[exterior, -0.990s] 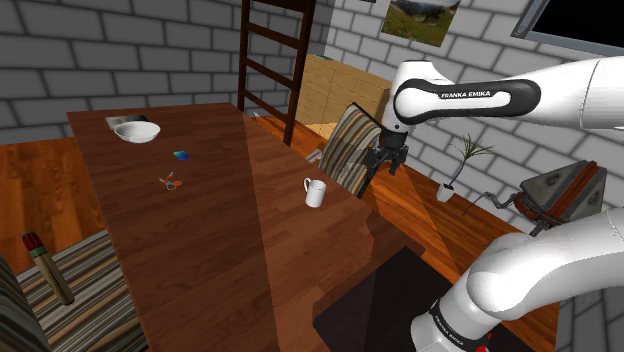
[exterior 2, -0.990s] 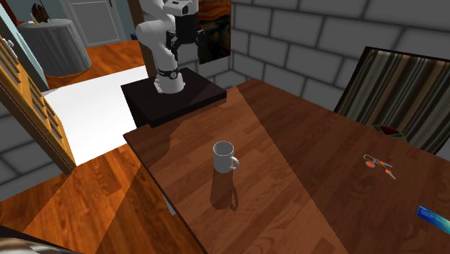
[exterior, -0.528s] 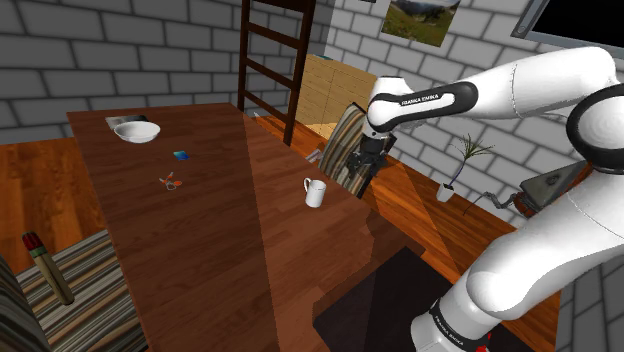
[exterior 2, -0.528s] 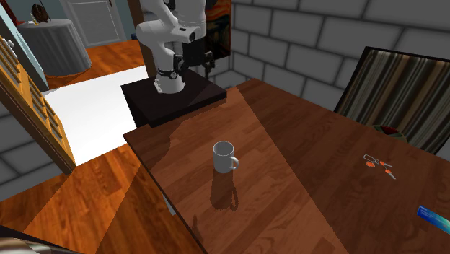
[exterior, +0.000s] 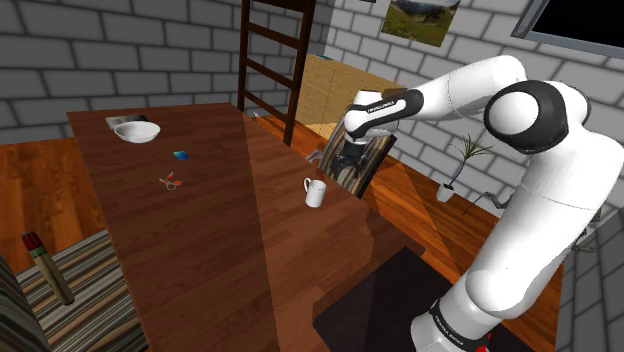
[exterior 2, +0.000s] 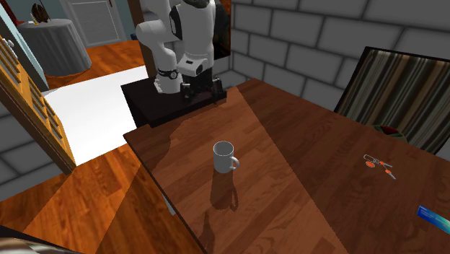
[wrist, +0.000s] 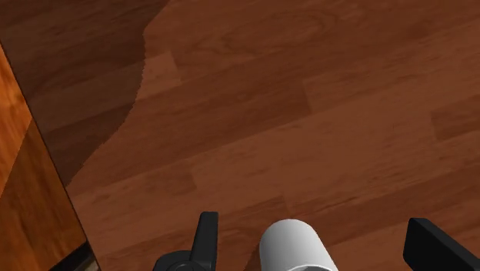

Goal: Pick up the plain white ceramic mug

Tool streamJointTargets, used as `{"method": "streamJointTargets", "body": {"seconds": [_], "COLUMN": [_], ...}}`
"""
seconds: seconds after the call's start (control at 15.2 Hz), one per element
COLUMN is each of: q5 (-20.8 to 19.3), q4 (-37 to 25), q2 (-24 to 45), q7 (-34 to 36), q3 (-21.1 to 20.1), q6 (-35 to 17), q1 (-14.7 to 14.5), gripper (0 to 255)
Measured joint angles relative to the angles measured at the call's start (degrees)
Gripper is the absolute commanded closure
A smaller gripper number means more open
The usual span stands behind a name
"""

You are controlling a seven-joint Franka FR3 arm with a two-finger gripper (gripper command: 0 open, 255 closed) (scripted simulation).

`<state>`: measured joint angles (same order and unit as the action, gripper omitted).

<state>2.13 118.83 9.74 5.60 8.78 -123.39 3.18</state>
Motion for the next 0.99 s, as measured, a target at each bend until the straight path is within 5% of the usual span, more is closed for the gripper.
{"method": "streamJointTargets", "body": {"seconds": [0.73,0.99], "q5": [6.0,6.6], "q4": [-25.1,-27.6], "q2": [25.8,29.3], "q7": [-1.9,-2.0], "q3": [-1.1,-1.4], "q6": [-0.1,-1.1], "q1": [3.7,4.2], "gripper": [0,0]}}
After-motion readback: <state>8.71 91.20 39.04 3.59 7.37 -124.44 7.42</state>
